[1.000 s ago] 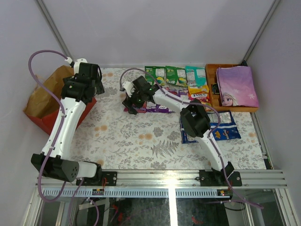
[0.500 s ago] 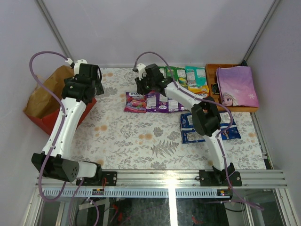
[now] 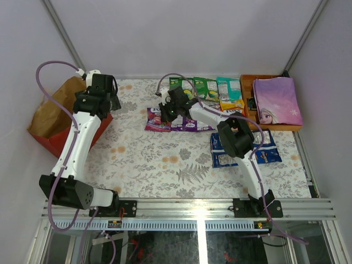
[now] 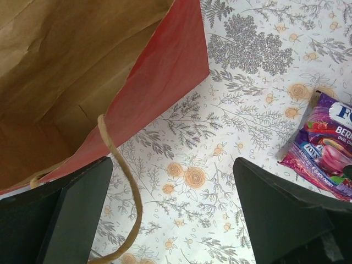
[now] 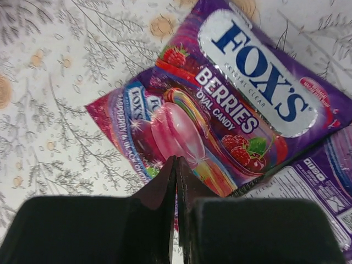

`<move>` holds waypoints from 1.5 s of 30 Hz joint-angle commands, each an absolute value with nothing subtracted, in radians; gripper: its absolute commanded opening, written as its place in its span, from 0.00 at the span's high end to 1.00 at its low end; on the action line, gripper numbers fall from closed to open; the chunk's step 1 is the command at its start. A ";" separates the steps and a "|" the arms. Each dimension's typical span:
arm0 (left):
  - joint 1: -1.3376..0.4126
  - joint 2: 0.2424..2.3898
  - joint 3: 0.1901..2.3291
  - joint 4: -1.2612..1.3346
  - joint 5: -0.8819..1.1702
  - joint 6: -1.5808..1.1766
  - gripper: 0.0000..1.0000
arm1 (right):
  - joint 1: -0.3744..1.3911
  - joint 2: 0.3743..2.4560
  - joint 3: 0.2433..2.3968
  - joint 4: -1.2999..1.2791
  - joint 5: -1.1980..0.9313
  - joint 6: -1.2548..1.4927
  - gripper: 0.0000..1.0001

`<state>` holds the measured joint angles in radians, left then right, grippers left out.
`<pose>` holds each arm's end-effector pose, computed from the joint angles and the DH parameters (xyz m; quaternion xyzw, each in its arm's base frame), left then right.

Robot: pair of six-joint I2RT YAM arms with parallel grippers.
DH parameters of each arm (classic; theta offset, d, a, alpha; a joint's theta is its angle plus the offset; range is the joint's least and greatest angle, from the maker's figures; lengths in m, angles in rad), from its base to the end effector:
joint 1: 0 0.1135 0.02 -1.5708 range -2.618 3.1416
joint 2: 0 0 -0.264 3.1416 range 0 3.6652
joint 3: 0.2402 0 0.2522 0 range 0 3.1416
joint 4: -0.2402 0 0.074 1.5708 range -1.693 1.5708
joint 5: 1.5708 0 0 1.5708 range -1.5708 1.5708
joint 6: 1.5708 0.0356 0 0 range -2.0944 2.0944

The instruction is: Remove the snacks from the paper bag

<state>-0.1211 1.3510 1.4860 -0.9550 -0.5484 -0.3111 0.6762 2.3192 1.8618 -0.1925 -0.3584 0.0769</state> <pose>0.2686 -0.0140 0.3873 -0.1838 0.8822 0.1704 0.3988 0.4066 0.3423 0.1877 -0.3359 0.8189 0.3093 0.3479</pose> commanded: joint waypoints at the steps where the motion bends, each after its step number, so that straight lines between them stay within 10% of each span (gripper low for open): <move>1: -0.112 1.376 1.506 -0.892 -0.525 -0.292 0.11 | 0.680 2.346 1.910 -0.181 -0.382 0.091 0.98; 9: -0.113 1.414 1.570 -0.902 -0.490 -0.286 0.36 | 0.652 2.246 1.909 -0.146 -0.397 0.112 0.96; 17: -0.112 1.493 1.655 -0.922 -0.490 -0.281 1.00 | 0.598 2.118 1.853 -0.112 -0.388 0.115 0.95; 45: -0.070 1.912 2.014 -0.472 -0.009 0.068 1.00 | 0.542 1.968 1.768 -0.047 -0.389 0.150 0.91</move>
